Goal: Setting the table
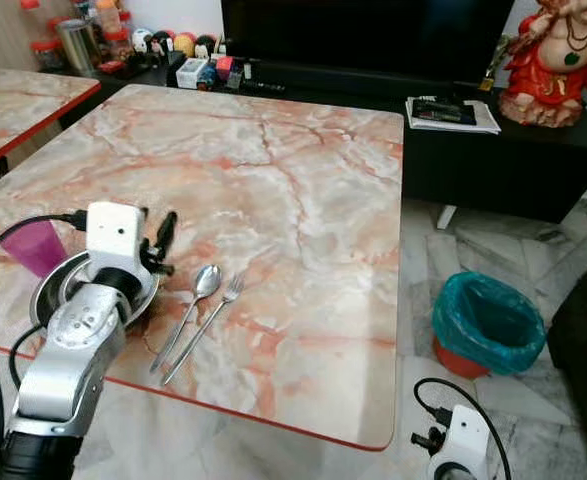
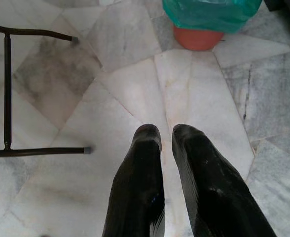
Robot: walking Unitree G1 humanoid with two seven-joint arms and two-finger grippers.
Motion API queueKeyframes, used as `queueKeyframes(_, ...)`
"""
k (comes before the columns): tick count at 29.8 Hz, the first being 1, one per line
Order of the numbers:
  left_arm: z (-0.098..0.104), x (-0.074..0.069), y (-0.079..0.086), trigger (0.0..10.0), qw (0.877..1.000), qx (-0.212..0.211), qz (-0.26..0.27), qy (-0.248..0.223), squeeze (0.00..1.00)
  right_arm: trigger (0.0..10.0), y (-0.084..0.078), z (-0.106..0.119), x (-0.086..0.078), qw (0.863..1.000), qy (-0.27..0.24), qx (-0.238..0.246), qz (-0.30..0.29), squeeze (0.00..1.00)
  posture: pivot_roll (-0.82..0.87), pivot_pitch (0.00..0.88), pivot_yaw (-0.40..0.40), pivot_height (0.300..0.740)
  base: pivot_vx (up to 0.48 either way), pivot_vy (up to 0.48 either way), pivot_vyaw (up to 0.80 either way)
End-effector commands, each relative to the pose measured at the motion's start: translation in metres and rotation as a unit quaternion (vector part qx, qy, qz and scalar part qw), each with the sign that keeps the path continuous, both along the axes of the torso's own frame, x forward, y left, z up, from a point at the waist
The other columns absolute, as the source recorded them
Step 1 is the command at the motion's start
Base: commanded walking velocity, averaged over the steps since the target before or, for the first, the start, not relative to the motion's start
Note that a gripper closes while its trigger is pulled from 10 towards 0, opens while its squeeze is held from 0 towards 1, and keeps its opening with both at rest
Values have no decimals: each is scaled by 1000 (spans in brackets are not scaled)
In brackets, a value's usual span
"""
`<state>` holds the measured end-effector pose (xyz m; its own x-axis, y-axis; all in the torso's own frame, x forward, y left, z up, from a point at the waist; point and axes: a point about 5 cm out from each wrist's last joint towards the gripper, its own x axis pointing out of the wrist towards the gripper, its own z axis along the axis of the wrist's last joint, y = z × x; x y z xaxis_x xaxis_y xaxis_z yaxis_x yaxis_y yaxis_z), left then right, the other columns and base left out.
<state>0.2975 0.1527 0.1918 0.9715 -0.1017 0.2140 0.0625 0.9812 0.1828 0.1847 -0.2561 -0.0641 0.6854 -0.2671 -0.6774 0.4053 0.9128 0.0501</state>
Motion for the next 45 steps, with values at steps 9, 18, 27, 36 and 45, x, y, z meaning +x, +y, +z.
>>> queueKeyframes(9, -7, -4, -1, 10000, 999, 40, 1, -19, 0, 10000, -10, 14, 19, 999, -33, -16, -9, 0, 55, 31, -24, 740, 0, 0, 0)
queueKeyframes(18, -10, -2, -7, 10000, 999, 41, -11, -21, 0, 10000, -15, 10, 11, 1000, -10, -13, -18, 0, 48, 9, -22, 740, 0, 0, -86)
queueKeyframes(27, -11, -4, -17, 10000, 998, 42, -31, -27, 0, 10000, -16, 9, 10, 1000, -1, -12, -16, 0, 49, 23, -26, 740, 0, 0, -760)
queueKeyframes(36, -10, -4, -19, 10000, 998, 40, -34, -28, 0, 10000, -16, 10, 10, 1000, 0, -12, -15, 0, 51, 34, -29, 740, 0, 0, -658)
queueKeyframes(45, -8, -3, -25, 10000, 998, 47, -39, -34, 0, 10000, -18, 11, 11, 1000, -4, -13, -19, 0, 49, 33, -29, 740, 0, -212, 0)
